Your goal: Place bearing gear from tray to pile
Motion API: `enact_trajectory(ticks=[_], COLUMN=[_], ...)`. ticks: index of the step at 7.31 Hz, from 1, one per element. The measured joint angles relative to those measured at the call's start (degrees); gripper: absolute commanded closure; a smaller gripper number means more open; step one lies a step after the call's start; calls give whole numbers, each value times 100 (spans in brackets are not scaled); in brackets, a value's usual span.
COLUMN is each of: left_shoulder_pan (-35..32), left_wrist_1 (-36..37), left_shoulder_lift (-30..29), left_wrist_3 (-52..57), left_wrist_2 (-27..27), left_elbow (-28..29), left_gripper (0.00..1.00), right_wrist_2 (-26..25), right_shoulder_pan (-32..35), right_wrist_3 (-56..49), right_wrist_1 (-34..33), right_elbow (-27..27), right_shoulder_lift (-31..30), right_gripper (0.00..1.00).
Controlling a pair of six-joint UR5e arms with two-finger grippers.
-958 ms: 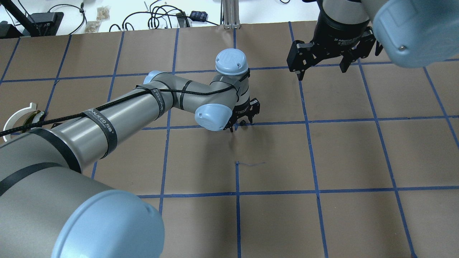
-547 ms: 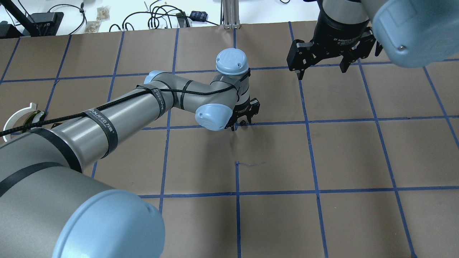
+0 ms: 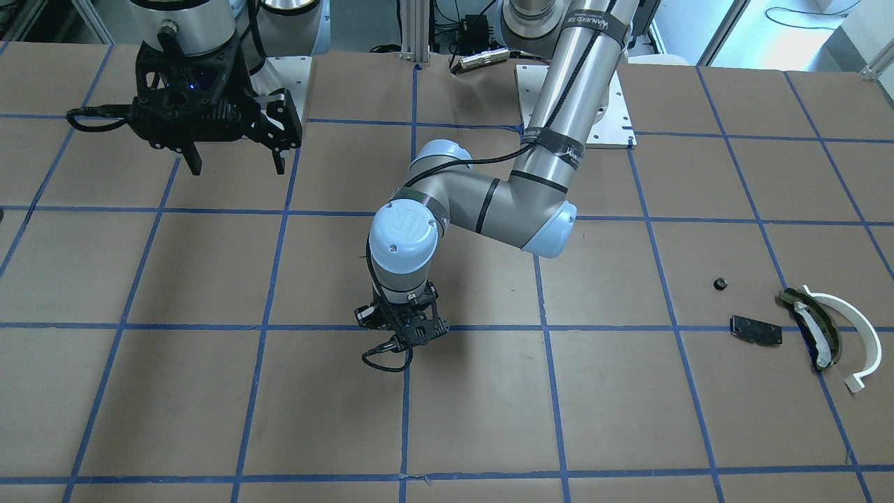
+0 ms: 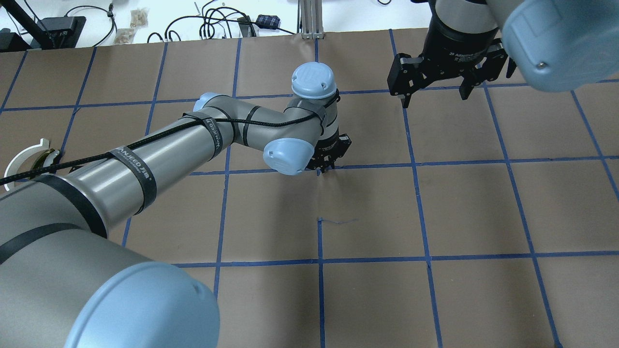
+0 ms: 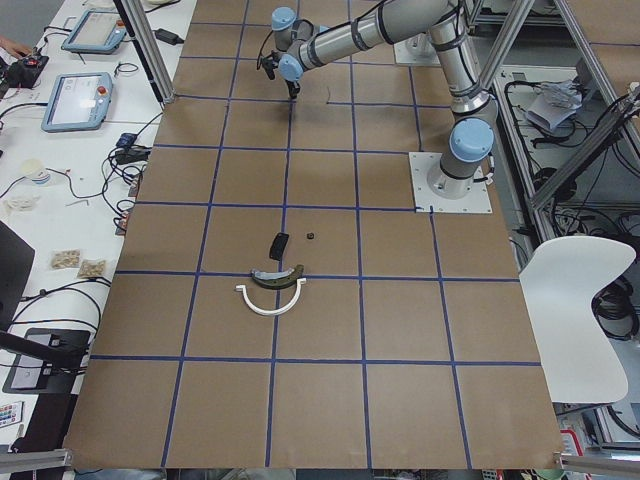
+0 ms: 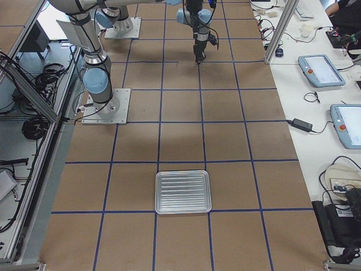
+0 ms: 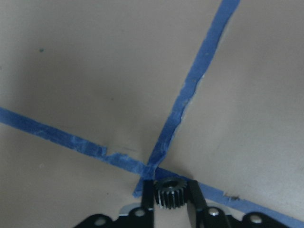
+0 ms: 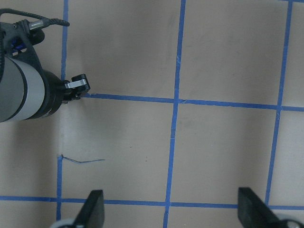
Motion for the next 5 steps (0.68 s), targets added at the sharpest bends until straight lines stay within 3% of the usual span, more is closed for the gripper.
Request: enact_trajectory(ticks=[2, 5], left_shoulder_pan=[200, 1730], left_wrist_1=[-205, -1620], left_shoulder_lift=[178, 934], left_wrist_3=[425, 2996], left_wrist_2=[-13, 313], left_elbow=[2, -139], left_gripper=[98, 99], right_wrist_2=[5, 6], right_shoulder_pan=[2, 3], right_wrist_3=[-4, -5], right_wrist_1=[-11, -17], right_elbow=[24, 29], right_shoulder_lift=[-2, -4], right_gripper=[0, 0])
